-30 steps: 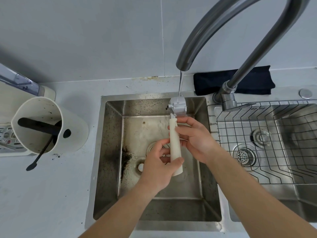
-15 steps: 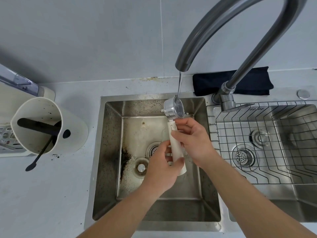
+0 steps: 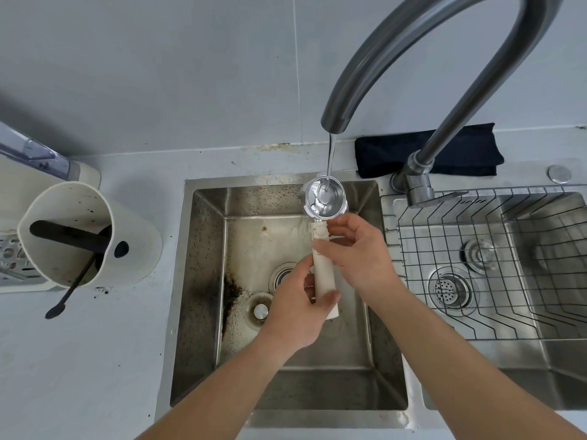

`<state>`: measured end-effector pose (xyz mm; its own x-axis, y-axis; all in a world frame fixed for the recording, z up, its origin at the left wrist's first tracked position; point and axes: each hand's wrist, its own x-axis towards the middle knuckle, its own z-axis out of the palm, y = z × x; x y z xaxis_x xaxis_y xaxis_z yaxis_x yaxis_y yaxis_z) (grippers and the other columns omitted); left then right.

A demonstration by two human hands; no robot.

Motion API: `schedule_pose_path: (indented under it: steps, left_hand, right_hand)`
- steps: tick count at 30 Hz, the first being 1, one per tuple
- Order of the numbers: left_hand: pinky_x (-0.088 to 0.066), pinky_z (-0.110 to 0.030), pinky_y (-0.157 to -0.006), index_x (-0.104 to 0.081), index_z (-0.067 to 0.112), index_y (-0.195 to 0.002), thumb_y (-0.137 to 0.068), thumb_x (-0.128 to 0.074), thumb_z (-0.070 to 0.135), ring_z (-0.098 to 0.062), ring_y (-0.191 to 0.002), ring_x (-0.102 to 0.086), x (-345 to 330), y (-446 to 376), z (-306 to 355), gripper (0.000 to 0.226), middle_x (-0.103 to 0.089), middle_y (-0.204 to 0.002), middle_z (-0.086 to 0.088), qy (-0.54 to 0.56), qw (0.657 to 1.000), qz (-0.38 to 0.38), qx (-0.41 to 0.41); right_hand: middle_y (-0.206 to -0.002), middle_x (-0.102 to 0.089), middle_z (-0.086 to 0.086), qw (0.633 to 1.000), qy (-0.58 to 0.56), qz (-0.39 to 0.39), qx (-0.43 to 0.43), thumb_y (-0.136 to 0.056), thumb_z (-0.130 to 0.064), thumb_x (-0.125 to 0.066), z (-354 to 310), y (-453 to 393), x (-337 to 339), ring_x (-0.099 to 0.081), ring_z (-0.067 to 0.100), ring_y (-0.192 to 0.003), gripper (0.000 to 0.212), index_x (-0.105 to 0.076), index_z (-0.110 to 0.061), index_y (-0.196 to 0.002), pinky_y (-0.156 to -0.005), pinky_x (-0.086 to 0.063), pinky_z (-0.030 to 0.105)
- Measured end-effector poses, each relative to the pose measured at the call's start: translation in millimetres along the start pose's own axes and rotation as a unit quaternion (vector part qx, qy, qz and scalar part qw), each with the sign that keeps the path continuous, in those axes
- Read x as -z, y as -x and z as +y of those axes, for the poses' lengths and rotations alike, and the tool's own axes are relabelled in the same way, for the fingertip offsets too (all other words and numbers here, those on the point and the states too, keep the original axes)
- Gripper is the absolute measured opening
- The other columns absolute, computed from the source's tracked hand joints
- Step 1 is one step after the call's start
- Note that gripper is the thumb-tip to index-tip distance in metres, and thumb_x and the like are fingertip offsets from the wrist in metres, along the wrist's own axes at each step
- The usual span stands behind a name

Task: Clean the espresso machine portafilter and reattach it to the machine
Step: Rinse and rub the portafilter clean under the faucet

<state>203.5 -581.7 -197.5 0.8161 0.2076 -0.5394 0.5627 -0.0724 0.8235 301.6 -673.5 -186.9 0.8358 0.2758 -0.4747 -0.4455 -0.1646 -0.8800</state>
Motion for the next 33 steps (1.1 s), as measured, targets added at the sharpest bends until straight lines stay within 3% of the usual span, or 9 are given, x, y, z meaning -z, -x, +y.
schedule_pose_path:
  steps: [3,6,12,16,19,26,28,30,33]
  left_hand:
    - [-0.059,-0.044,-0.082,-0.054,0.037,-0.125,-0.083,-0.071,0.014,-0.014,-0.094,-0.072,3.4,-2.0,1.6,0.051,-0.066,-0.110,0.006,0.011,1.000,-0.020,-0.015]
    - [-0.060,-0.041,-0.081,-0.053,0.049,-0.117,-0.085,-0.068,0.007,-0.017,-0.090,-0.073,7.4,-3.9,5.7,0.054,-0.065,-0.112,0.000,0.019,0.998,-0.043,-0.030]
    - [-0.056,-0.034,-0.089,-0.052,0.024,-0.135,-0.087,-0.063,-0.001,-0.015,-0.095,-0.071,15.3,-8.3,9.0,0.055,-0.062,-0.118,-0.007,0.051,0.994,-0.092,-0.019]
    - [-0.054,-0.034,-0.092,-0.049,0.020,-0.138,-0.087,-0.062,-0.003,-0.017,-0.104,-0.068,18.3,-7.7,10.9,0.057,-0.062,-0.124,-0.004,0.064,0.991,-0.116,-0.014]
    - [-0.053,-0.030,-0.091,-0.050,0.016,-0.136,-0.087,-0.060,-0.007,-0.017,-0.101,-0.068,19.0,-4.2,9.9,0.055,-0.064,-0.118,-0.006,0.079,0.989,-0.126,-0.009]
    - [-0.048,-0.043,-0.102,-0.052,0.020,-0.135,-0.083,-0.063,0.000,-0.027,-0.108,-0.064,20.0,-0.2,2.9,0.057,-0.068,-0.111,-0.001,0.107,0.984,-0.140,0.020]
    - [-0.051,-0.044,-0.098,-0.055,0.026,-0.131,-0.081,-0.064,0.005,-0.032,-0.109,-0.064,19.3,1.3,2.9,0.055,-0.068,-0.113,-0.007,0.119,0.982,-0.145,0.031]
    - [-0.058,-0.040,-0.084,-0.058,0.028,-0.129,-0.084,-0.065,0.003,-0.030,-0.103,-0.067,18.8,2.7,4.4,0.052,-0.067,-0.115,-0.013,0.132,0.980,-0.144,0.045]
    - [-0.052,-0.020,-0.060,-0.058,0.016,-0.129,-0.086,-0.064,0.000,-0.010,-0.079,-0.069,20.2,5.5,8.0,0.046,-0.070,-0.100,-0.009,0.141,0.981,-0.123,0.054]
  right_hand:
    - [-0.091,-0.074,0.003,1.000,0.004,-0.019,0.006,-0.079,-0.005,-0.076,-2.8,-1.9,5.2,-0.068,0.010,-0.076,0.025,-0.070,-0.014,-0.101,-0.068,-0.053,0.024]
    - [-0.093,-0.076,0.011,0.999,-0.007,-0.039,0.013,-0.084,-0.002,-0.069,-5.3,-3.4,9.2,-0.069,0.016,-0.080,0.023,-0.067,-0.008,-0.105,-0.069,-0.054,0.027]
    - [-0.084,-0.076,0.009,0.998,0.001,-0.049,0.035,-0.083,0.000,-0.068,-11.6,-4.0,12.4,-0.067,0.020,-0.076,0.022,-0.060,-0.006,-0.102,-0.073,-0.057,0.037]
    - [-0.089,-0.074,0.013,0.998,0.008,-0.045,0.041,-0.079,-0.001,-0.073,-12.5,-3.3,12.9,-0.067,0.019,-0.075,0.027,-0.060,-0.010,-0.101,-0.071,-0.056,0.032]
    - [-0.093,-0.073,0.015,0.998,0.019,-0.039,0.036,-0.078,-0.004,-0.076,-12.7,-1.4,12.6,-0.065,0.017,-0.073,0.029,-0.060,-0.010,-0.102,-0.069,-0.055,0.030]
    - [-0.096,-0.072,0.009,1.000,0.019,-0.004,-0.012,-0.076,-0.013,-0.080,-1.5,-2.4,11.8,-0.065,0.015,-0.076,0.033,-0.063,-0.019,-0.103,-0.067,-0.050,0.027]
    - [-0.096,-0.072,0.009,1.000,-0.001,0.002,-0.029,-0.076,-0.011,-0.079,1.1,-2.4,13.2,-0.066,0.016,-0.077,0.032,-0.063,-0.018,-0.103,-0.068,-0.053,0.031]
    - [-0.093,-0.071,0.010,0.998,-0.030,0.004,-0.051,-0.077,-0.008,-0.078,4.4,-3.9,13.6,-0.067,0.020,-0.079,0.029,-0.062,-0.017,-0.100,-0.073,-0.058,0.040]
    - [-0.092,-0.071,0.009,0.994,-0.062,0.005,-0.089,-0.081,-0.006,-0.074,9.1,-6.8,11.5,-0.068,0.022,-0.080,0.024,-0.062,-0.015,-0.099,-0.078,-0.057,0.046]
